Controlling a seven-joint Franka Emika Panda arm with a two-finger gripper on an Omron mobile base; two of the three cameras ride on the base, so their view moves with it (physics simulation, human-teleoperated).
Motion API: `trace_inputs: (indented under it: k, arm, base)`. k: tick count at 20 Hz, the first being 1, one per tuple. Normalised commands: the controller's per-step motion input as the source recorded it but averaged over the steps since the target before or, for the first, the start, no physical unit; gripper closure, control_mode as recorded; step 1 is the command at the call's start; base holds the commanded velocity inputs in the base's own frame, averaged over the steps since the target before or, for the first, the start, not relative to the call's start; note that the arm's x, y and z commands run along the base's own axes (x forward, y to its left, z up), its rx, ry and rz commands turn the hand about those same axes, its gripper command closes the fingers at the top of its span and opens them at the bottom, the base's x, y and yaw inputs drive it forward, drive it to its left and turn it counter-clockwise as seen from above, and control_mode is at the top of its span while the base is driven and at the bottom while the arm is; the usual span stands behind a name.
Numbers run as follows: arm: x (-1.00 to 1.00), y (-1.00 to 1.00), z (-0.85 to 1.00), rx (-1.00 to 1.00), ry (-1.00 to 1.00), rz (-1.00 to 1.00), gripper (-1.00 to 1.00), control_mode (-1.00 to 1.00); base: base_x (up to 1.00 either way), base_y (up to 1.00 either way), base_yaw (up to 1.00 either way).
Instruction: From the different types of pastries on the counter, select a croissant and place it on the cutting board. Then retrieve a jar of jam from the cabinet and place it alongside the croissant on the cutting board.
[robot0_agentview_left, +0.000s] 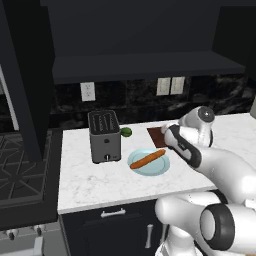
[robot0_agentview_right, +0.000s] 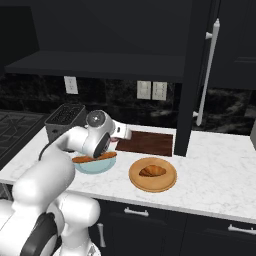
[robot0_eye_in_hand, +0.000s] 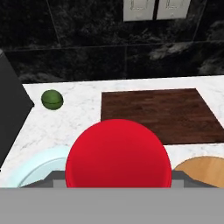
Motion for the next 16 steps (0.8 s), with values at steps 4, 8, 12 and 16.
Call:
trace_inputs:
  k: [4,8,12,16]
  arm:
    - [0.05,0.02,-0.59,-0.07,0.09,0.00,1.00,-1.00]
    - [0.18,0.00,-0.02,0.01,0.00,0.00,1.00,-1.00]
    - [0.66,0.00,0.05,0.00,0.00,0.00,1.00,-1.00]
    - [0.07,0.00,-0.01,0.00,0.00,0.00,1.00,-1.00]
  base:
    - [0.00,0.00,0.00]
    - [0.00,0.00,0.00]
    - [0.00,0.00,0.00]
    - [0.00,0.00,0.00]
